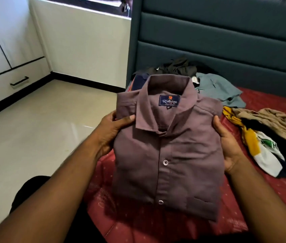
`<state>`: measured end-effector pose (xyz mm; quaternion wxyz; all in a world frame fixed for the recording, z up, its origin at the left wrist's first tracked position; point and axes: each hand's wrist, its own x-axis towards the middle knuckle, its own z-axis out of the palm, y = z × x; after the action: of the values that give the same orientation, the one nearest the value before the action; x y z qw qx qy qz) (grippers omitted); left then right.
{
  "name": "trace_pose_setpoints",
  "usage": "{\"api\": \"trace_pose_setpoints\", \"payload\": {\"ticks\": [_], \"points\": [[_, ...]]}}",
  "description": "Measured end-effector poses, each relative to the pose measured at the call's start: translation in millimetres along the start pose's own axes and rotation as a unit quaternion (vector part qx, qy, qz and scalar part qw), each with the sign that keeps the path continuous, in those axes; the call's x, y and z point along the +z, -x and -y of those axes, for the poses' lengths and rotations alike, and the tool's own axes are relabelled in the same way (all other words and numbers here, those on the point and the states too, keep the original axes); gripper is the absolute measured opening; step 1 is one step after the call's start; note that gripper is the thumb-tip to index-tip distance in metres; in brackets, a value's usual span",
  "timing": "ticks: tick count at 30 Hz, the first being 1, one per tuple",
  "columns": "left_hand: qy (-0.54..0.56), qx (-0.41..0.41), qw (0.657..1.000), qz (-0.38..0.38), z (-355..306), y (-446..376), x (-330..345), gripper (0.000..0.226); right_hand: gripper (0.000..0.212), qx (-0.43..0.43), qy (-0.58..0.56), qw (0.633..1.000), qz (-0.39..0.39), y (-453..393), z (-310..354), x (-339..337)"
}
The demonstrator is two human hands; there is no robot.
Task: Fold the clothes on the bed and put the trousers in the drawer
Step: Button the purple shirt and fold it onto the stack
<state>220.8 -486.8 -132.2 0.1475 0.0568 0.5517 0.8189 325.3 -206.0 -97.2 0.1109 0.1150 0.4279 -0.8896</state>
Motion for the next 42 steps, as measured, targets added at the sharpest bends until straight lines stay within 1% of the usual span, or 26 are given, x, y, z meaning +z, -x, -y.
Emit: {"api": "trace_pose_setpoints", "payload": {"ticks": [1, 3, 5, 6, 7, 8, 10, 12, 14, 16, 18, 21, 22, 24, 26, 28, 30, 31, 32, 33, 34, 35, 37, 38, 40, 42], "points": [[-0.024, -0.01, 0.999, -0.029, 5.0, -3.9, 4.3, 0.041, 0.065, 0.013, 0.026, 0.998, -0.052, -5.3, -4.7, -9.1], [-0.097, -0.057, 0.99, -0.085, 32.0, -11.4, 6.4, 0.041, 0.053, 0.001, 0.072, 0.982, -0.176, -21.1, -28.0, -35.2], [-0.161, -0.148, 0.97, -0.108, 71.2, -5.5, -0.4, 0.046, 0.033, -0.014, 0.183, 0.938, -0.295, -33.6, -62.3, -66.6], [-0.185, -0.176, 0.96, -0.114, 89.0, 2.7, -4.9, 0.048, 0.024, -0.011, 0.242, 0.91, -0.337, -34.7, -81.0, -80.7], [-0.215, -0.173, 0.953, -0.125, 104.4, 8.6, -10.0, 0.047, 0.021, -0.006, 0.29, 0.888, -0.356, -33.1, -96.6, -93.2], [-0.245, -0.155, 0.948, -0.136, 115.5, 13.6, -14.9, 0.045, 0.023, -0.013, 0.313, 0.877, -0.363, -29.5, -110.1, -100.8], [-0.295, -0.141, 0.936, -0.127, 128.1, 19.0, -19.8, 0.045, 0.024, -0.021, 0.323, 0.873, -0.365, -19.1, -127.9, -108.5], [-0.341, -0.148, 0.922, -0.11, 129.8, 20.9, -18.4, 0.032, 0.016, -0.012, 0.31, 0.884, -0.35, -10.9, -135.9, -103.5], [-0.362, -0.159, 0.912, -0.108, 130.4, 21.0, -15.5, 0.017, 0.02, -0.017, 0.325, 0.877, -0.353, -12.6, -139.2, -101.7], [-0.37, -0.166, 0.908, -0.104, 129.4, 27.5, -13.1, 0.016, 0.022, -0.022, 0.332, 0.87, -0.363, -12.9, -142.5, -102.6], [-0.389, -0.153, 0.9, -0.123, 133.4, 38.0, -14.1, 0.017, 0.017, 0.014, 0.35, 0.863, -0.364, -6.4, -144.6, -105.1], [-0.436, -0.105, 0.876, -0.178, 145.9, 60.9, -17.6, 0.016, 0.023, 0.123, 0.412, 0.841, -0.328, 6.7, -142.4, -103.3], [-0.454, -0.096, 0.866, -0.186, 150.7, 68.3, -20.0, 0.015, 0.022, 0.148, 0.407, 0.843, -0.319, 9.4, -142.9, -101.1], [-0.487, -0.083, 0.848, -0.192, 156.3, 74.9, -18.8, 0.017, 0.018, 0.167, 0.397, 0.848, -0.309, 12.7, -138.4, -97.4], [-0.506, -0.088, 0.835, -0.195, 156.1, 75.7, -17.3, 0.022, 0.018, 0.151, 0.376, 0.856, -0.321, 12.2, -138.2, -96.7], [-0.469, -0.096, 0.849, -0.224, 149.6, 67.1, -18.7, 0.031, 0.022, 0.089, 0.358, 0.861, -0.349, 8.7, -137.2, -93.8], [-0.379, -0.127, 0.879, -0.26, 142.1, 46.1, -21.4, 0.042, 0.022, 0.031, 0.318, 0.877, -0.358, 1.5, -131.1, -86.7], [-0.312, -0.145, 0.896, -0.281, 138.6, 32.2, -22.4, 0.045, 0.02, 0.025, 0.285, 0.891, -0.351, -3.9, -125.3, -82.5], [-0.238, -0.169, 0.911, -0.292, 133.9, 18.1, -22.9, 0.044, 0.02, 0.042, 0.248, 0.906, -0.34, -9.1, -118.7, -78.0], [-0.171, -0.21, 0.92, -0.284, 129.4, 8.2, -23.0, 0.044, 0.022, 0.077, 0.208, 0.919, -0.325, -13.3, -114.5, -74.9], [-0.121, -0.248, 0.929, -0.246, 122.7, 0.2, -21.4, 0.046, 0.026, 0.116, 0.175, 0.928, -0.308, -17.7, -109.6, -71.8], [-0.096, -0.286, 0.935, -0.188, 117.6, -3.0, -20.5, 0.049, 0.028, 0.141, 0.155, 0.931, -0.299, -20.8, -105.8, -70.4], [-0.111, -0.332, 0.932, -0.089, 108.3, -3.5, -15.4, 0.042, 0.029, 0.151, 0.123, 0.938, -0.287, -25.9, -100.0, -71.4], [-0.109, -0.323, 0.937, -0.072, 106.2, -5.2, -13.5, 0.032, 0.03, 0.159, 0.098, 0.942, -0.278, -24.1, -98.1, -72.0], [-0.08, -0.242, 0.962, -0.103, 111.9, -18.0, -13.2, 0.015, 0.036, 0.174, 0.045, 0.948, -0.261, -28.9, -90.9, -77.4], [-0.02, -0.191, 0.975, -0.116, 118.2, -30.6, -12.0, 0.014, 0.035, 0.161, 0.022, 0.958, -0.238, -39.7, -87.1, -76.3]]}}
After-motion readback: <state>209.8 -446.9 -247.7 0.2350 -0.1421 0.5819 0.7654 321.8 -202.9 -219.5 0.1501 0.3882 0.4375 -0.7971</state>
